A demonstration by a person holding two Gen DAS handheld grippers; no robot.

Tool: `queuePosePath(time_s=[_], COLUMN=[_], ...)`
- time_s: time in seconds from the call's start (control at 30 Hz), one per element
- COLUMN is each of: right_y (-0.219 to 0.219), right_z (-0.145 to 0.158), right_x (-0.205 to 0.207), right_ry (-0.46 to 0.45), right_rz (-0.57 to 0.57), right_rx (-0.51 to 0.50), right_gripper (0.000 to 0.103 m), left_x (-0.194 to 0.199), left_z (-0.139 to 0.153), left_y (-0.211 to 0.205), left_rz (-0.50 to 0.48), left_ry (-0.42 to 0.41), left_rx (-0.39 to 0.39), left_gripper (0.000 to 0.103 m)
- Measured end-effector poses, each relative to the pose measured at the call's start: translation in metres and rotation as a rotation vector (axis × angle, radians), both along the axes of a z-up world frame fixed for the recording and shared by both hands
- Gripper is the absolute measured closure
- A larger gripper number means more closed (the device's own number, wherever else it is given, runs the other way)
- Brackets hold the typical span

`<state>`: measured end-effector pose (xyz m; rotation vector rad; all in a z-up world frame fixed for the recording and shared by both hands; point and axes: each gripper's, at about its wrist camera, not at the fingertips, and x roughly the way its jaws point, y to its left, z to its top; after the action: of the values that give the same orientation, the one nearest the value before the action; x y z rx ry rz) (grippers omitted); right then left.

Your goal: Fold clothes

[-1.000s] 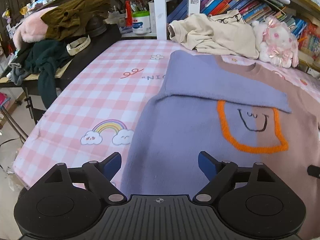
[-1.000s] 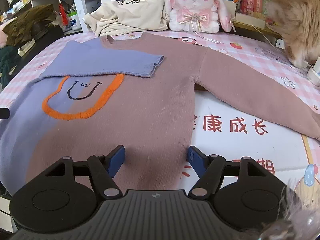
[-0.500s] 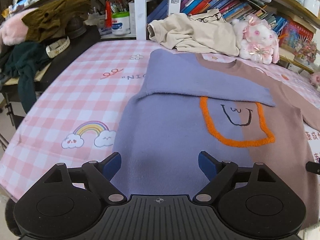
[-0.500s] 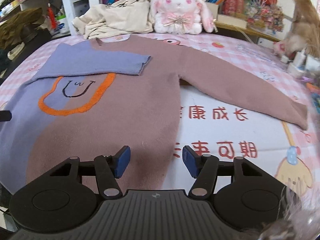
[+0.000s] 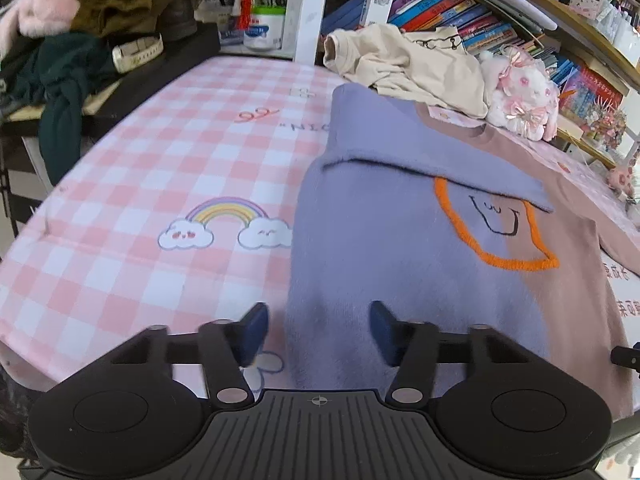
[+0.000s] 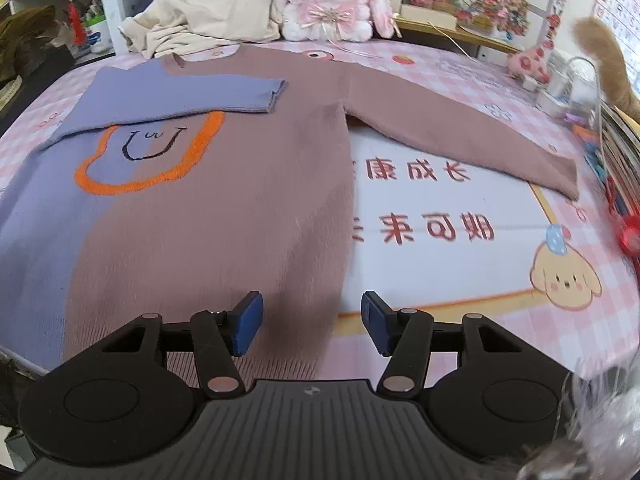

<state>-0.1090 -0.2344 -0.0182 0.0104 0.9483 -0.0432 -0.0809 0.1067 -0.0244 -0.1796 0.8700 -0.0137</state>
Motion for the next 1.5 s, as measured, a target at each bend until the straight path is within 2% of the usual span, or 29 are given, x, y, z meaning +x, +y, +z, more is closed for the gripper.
queuePosePath(time_s=[0.07,0.13,0.17,0.2,0.3,0.37,0.47,0.63,0.83,1.1,1.23,1.33,1.37,1.4,1.43,1.5], right_y=[-0.002,-0.005,-0.007,-0.008,-0.007,-0.006,-0.004,-0.004,-0.009,-0.005,-0.004,-0.006,-0.006,-0.007,-0.006,-0.003], right_z=[0.0,-0.001,-0.002,-0.002,-0.002,-0.002,-0.003,-0.006,-0.007,-0.008,-0.008,-0.001,0.003,0.008,0.012,0.017], right_x=[-0.002,-0.003,-0.004,-0.003,-0.001,0.0,0.003,0.014,0.029,0.022,0.023,0.017,0.012,0.007,0.002,-0.007], right_ry=[0.007,0.011,0.013,0.014,0.013,0.009,-0.003,-0.037,-0.042,-0.048,-0.045,-0.058,-0.075,-0.096,-0.114,-0.131], right_rz=[-0.028,-0.053,-0.062,-0.067,-0.053,-0.047,-0.03,-0.011,-0.019,-0.023,-0.048,-0.094,-0.104,-0.112,-0.118,-0.125], right_rx=[0.012,0.032,0.048,0.067,0.096,0.104,0.104,0.074,0.084,0.094,0.098,0.12,0.139,0.154,0.161,0.155], right_gripper=[0.054,0.058,0.063,0.069,0.081,0.086,0.088,0.089,0.089,0.089,0.087,0.064,0.051,0.047,0.043,0.04], left_x=[0.001,0.002,0.003,0.004,0.004,0.003,0.004,0.012,0.032,0.034,0.033,0.023,0.02,0.017,0.013,0.007], left_z=[-0.004,-0.005,-0.005,-0.006,-0.008,-0.009,-0.01,-0.009,-0.008,-0.006,-0.005,0.008,0.012,0.016,0.02,0.028], left_y=[0.004,0.008,0.009,0.013,0.019,0.023,0.023,0.019,0.017,0.018,0.018,0.014,0.013,0.011,0.01,0.007], left_rz=[0.004,0.009,0.012,0.016,0.03,0.039,0.046,0.038,0.03,0.018,0.032,0.021,0.017,0.014,0.01,0.0], left_ry=[0.008,-0.001,-0.001,0.003,0.007,0.008,0.004,0.007,0.008,0.017,0.024,-0.008,-0.019,-0.03,-0.041,-0.064], left_rx=[-0.023,-0.033,-0.04,-0.059,-0.104,-0.13,-0.137,-0.12,-0.108,-0.083,-0.076,-0.057,-0.05,-0.044,-0.037,-0.022], left_gripper=[0.06,0.073,0.079,0.09,0.098,0.098,0.098,0.098,0.098,0.098,0.093,0.091,0.087,0.075,0.059,0.036])
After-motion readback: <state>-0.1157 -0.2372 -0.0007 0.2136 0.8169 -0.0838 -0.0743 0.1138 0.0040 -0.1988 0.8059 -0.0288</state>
